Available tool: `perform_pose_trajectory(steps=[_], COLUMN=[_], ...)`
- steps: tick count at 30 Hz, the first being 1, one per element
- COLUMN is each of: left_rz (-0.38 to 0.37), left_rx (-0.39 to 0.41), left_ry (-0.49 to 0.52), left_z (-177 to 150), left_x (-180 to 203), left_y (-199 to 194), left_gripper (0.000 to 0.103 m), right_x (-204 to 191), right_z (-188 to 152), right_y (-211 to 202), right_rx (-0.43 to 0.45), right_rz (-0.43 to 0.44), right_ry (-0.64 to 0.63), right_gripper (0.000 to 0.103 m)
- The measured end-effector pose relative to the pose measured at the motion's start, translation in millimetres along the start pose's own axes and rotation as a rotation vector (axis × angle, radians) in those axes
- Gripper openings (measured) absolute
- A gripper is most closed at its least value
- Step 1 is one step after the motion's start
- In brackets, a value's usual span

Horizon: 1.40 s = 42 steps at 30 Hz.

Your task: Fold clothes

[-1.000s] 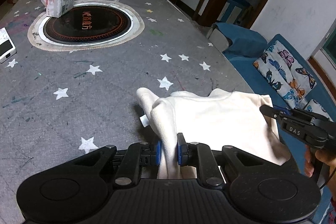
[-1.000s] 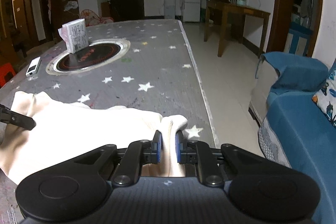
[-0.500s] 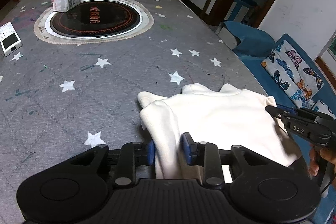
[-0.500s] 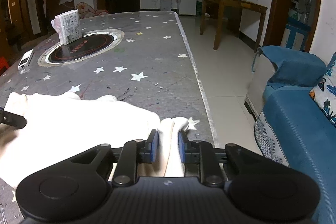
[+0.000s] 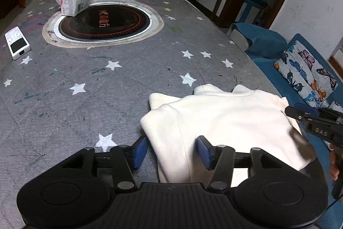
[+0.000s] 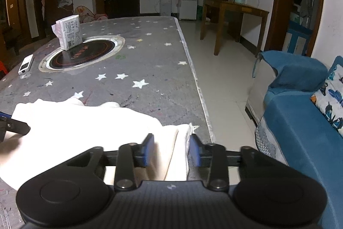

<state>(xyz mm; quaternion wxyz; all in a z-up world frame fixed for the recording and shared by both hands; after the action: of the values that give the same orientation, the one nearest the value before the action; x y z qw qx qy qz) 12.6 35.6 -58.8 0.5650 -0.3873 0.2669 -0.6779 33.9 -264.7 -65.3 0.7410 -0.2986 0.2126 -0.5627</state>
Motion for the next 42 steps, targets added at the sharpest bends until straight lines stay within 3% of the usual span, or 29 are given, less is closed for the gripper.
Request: perform_pose_trajectory(steps=[6,11,15,17,24,29,34,36,42], left_rz=[0.040,0.061,0.084,0.097,0.124,0.116,0.114,0.110,0.109], left_rx=[0.017,0.031,0.045,0.051,0.068,0.070,0.069,0.069,0.065], left_ry=[0.019,0.041,0.067,0.081,0.114,0.110,0.117,0.115,0.112], left_z=[-6,-11,-16,-18,-22,-25,-26,-25,-26], left_x=[2,4,8,10,15,15,15,14,11], left_y=[-2,-5,-8,-10,-16,-20,-23,-24,-23], left_gripper=[0.069,0.070,0.074,0.075,0.076,0.077,0.078,0.079,0.080], right_x=[-14,-32,-43,-45,-43,-41,-46,-50,-55], right_z=[-5,-18,-30,-33,-8,18,37,42,45], right_y=[-18,-29,-31,-31,-29,-4,17,25,52], right_rx=[0.017,0.013,0.000,-0.006,-0.006,-0.046,-0.069,-0.077,-0.123], right_rz=[0.044,0.112,0.128,0.126,0.142,0.161,0.177,0.174,0.142], right_ry=[-0.034,-0.078,-0.111,-0.125,-0.119,-0.081,-0.062,-0.067,-0.060], right_gripper=[0.039,0.039,0.051,0.051,0.051,0.048,0.039,0.033,0.030])
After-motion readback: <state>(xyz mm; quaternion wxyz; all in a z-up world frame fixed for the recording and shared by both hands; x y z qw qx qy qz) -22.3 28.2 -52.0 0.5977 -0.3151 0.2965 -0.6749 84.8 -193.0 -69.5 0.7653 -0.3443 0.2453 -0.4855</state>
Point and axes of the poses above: each gripper's, at about its wrist camera, not at the fingertips, and y roughly the way its jaws point, x to its right, z to its top, the point moved 1 cm from there along y, roughly the way its jaws point, and after that the axes turned 3 degrees about -x, right-handed, at the moved point
